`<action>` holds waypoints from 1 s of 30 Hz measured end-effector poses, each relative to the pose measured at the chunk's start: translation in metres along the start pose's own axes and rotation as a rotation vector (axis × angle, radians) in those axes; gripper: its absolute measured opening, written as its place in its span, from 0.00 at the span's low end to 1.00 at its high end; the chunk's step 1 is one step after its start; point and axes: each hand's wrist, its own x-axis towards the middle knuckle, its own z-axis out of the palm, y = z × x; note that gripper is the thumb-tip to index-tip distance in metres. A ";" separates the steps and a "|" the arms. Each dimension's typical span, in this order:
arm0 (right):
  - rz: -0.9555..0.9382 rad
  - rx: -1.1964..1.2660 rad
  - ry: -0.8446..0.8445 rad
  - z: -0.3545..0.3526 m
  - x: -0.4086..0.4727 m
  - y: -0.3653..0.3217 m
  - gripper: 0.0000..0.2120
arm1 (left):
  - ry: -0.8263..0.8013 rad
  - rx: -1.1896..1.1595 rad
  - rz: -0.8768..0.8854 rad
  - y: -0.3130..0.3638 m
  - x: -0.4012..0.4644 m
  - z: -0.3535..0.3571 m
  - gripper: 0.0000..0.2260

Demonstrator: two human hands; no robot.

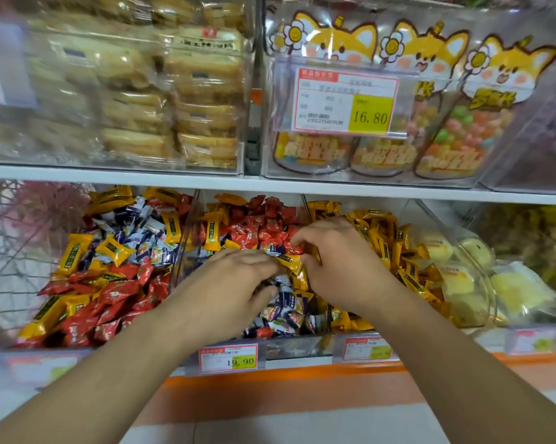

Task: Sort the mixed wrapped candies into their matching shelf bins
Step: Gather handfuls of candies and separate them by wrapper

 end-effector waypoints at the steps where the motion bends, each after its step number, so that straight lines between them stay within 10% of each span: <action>1: -0.011 -0.011 0.005 0.001 0.002 0.000 0.14 | 0.010 0.023 0.005 -0.001 -0.002 -0.003 0.13; 30: -0.012 -0.098 0.042 0.022 0.019 -0.023 0.06 | 0.163 -0.160 -0.274 -0.007 -0.014 -0.024 0.13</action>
